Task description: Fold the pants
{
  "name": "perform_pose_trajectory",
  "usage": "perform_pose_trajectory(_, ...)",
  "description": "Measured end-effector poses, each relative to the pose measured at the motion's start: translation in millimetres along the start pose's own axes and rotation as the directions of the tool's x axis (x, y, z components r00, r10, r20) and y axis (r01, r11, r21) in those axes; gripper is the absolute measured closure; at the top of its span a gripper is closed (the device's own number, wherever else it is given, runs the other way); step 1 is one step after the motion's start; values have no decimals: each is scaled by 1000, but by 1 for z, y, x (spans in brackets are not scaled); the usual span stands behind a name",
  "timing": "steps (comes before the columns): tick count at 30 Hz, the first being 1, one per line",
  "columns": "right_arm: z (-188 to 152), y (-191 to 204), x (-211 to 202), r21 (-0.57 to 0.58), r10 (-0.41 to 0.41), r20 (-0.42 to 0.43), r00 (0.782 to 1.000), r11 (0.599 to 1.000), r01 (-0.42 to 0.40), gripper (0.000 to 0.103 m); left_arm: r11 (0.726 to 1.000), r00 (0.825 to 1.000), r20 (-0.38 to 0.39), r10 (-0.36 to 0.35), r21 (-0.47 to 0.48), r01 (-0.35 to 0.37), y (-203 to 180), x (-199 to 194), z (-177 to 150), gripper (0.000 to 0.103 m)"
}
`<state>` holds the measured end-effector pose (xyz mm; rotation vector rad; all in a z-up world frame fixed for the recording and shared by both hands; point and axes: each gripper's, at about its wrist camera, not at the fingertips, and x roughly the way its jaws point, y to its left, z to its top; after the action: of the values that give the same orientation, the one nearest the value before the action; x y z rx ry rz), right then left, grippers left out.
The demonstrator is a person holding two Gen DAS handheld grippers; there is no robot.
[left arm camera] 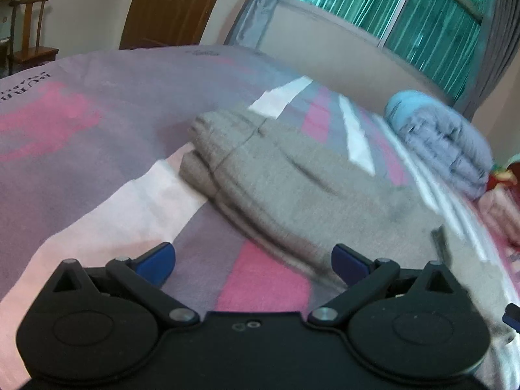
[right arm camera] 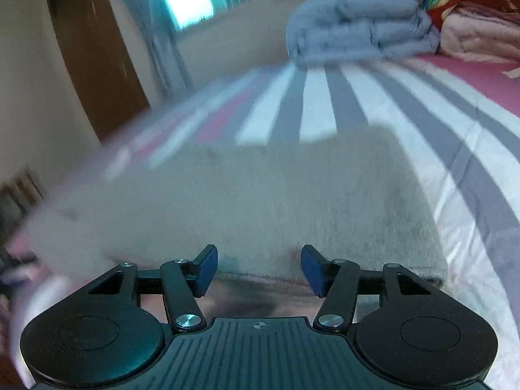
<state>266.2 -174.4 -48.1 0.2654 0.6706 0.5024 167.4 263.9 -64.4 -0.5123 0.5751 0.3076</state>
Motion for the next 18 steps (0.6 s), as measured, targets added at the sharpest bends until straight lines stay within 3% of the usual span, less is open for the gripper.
perform_pose_trajectory(2, 2, -4, -17, 15, 19, 85, 996, 1000, -21, 46, 998, 999, 22, -39, -42, 40, 5, 1, 5, 6)
perform_pose_trajectory(5, 1, -13, -34, 37, 6, 138, 990, 999, -11, 46, 981, 992, 34, -125, -144, 129, 17, 10, 14, 12)
perform_pose_trajectory(8, 0, -33, -43, 113, -37, 136, 990, 993, 21, 46, 941, 979, 11, -205, -274, 200, 34, 31, 17, 28)
perform_pose_trajectory(10, 1, -46, -50, 168, -57, 161, 985, 985, 30, 46, 906, 966, 9, -259, -343, 246, 45, 44, 18, 30)
perform_pose_trajectory(12, 2, -52, -55, 197, -88, 182, 979, 979, 51, 46, 882, 957, 5, -289, -387, 269, 54, 58, 19, 38)
perform_pose_trajectory(18, 6, -50, -75, 220, -94, 196, 976, 974, 50, 46, 826, 928, 51, -369, -441, 352, 68, 90, 23, 41)
